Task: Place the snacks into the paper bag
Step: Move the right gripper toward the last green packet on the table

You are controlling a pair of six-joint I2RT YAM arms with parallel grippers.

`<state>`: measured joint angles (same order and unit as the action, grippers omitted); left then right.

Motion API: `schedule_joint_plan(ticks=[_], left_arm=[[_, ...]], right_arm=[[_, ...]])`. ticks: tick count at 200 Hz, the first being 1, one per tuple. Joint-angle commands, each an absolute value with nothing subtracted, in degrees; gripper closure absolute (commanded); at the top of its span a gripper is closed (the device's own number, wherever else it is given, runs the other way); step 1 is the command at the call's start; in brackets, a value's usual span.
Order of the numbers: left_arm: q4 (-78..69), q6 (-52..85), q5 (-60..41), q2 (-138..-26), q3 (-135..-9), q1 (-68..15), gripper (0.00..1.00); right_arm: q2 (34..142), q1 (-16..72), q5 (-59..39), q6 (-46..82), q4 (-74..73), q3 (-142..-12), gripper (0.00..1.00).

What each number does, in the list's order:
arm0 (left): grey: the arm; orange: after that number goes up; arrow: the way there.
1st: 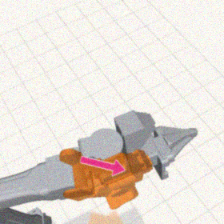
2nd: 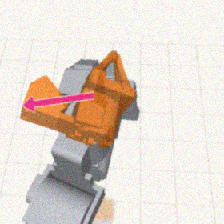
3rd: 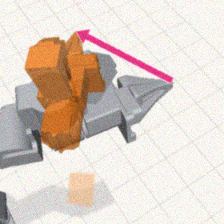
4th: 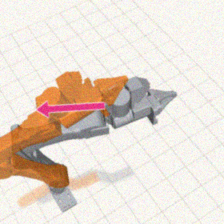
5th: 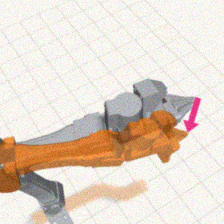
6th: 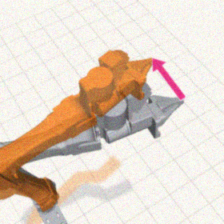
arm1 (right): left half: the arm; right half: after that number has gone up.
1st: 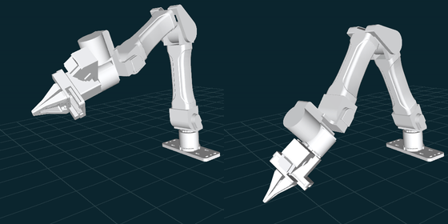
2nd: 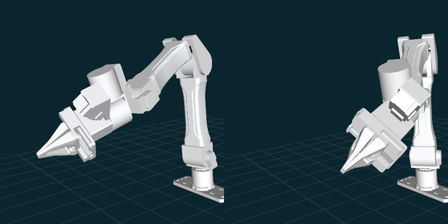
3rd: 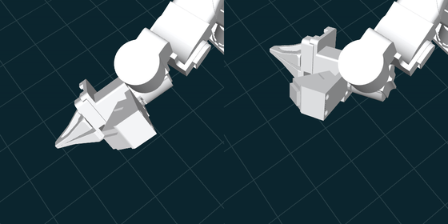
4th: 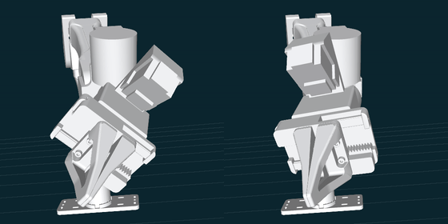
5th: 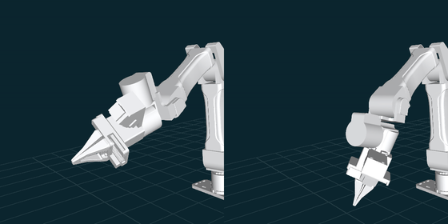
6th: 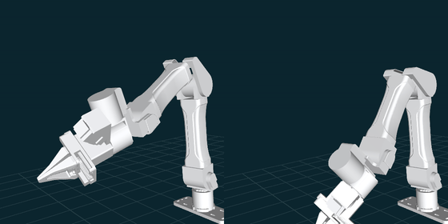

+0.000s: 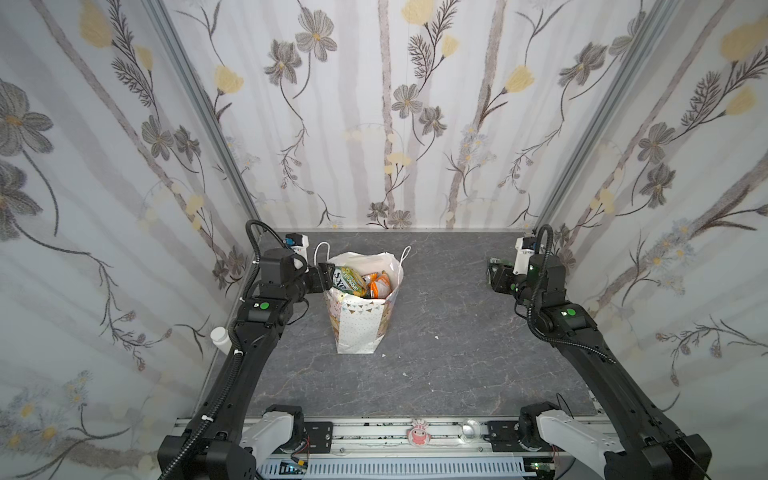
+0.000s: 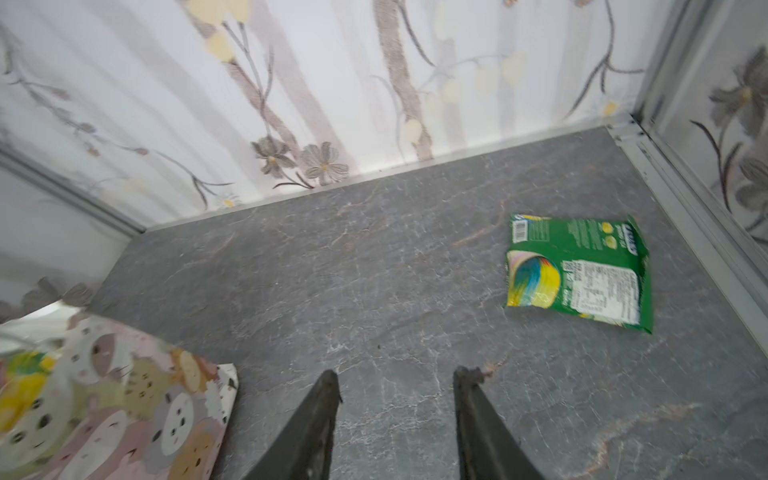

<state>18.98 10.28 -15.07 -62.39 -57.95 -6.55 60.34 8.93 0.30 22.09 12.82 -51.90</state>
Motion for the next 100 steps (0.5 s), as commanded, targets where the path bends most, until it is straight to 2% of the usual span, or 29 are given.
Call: schedule_joint_plan(ticks=[1,24,100], left_arm=[[18.96,9.50,-14.67,-62.40,-58.58,-6.57,0.28],[19.07,9.49,-14.25,-62.37,-58.61,-6.64,0.28],[19.26,9.76,-13.07,-61.76,-58.77,-6.68,0.27]], right_arm=[[60.64,2.99,-6.20,26.14,4.92,-47.22,0.44],[60.52,-4.15,-12.80,30.93,-2.35,-40.72,0.39],[65.19,-20.94,-22.83,43.32,-22.53,-26.92,0.21]])
